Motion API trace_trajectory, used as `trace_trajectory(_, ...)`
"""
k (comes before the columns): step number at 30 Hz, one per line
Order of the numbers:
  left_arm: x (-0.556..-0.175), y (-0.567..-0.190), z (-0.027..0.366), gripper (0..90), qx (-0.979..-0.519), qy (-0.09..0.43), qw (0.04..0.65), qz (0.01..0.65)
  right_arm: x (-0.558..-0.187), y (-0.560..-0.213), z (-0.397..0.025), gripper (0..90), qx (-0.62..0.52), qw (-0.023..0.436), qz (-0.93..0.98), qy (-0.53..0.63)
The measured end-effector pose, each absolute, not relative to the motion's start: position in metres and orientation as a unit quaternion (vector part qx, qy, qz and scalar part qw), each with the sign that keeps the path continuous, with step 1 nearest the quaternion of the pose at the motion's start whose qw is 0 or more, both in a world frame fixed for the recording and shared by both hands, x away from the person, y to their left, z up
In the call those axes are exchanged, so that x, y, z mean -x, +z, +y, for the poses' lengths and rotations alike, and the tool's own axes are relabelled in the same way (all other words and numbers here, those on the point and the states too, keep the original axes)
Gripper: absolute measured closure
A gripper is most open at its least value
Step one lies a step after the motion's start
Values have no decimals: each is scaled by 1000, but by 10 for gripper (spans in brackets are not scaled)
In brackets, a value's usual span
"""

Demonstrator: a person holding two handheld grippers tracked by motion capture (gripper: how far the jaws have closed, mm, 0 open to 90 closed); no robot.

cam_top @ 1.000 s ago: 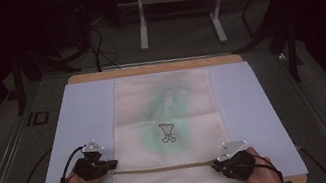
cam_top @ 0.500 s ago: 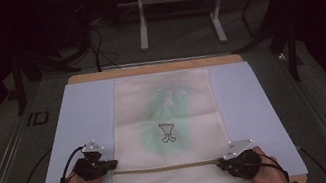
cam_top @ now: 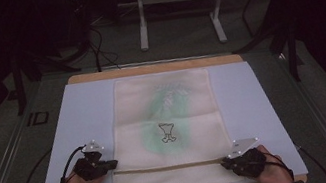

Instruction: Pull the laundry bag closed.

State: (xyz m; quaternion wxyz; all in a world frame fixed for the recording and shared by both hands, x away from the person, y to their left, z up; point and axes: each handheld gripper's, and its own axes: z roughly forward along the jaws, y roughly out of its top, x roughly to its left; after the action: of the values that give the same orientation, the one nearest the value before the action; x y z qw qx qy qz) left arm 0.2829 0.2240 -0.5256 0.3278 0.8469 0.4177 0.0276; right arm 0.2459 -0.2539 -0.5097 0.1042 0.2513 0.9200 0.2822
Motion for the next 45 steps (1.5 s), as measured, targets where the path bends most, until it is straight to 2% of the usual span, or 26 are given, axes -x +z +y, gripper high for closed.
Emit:
trace_trajectory(27, -283, -526, 224, 898, -847, 28, 328, 418, -249, -505, -290, 823, -265, 91, 912, 299)
trace_trajectory(38, -282, -525, 223, 897, -848, 32, 327, 417, -250, -509, -289, 820, -266, 83, 914, 294)
trace_trajectory(42, -282, -526, 224, 895, -845, 28, 331, 420, -251, -509, -291, 794, -274, 85, 911, 296)
trace_trajectory(45, -282, -526, 225, 890, -843, 26, 335, 421, -251, -508, -298, 719, -286, 88, 902, 312)
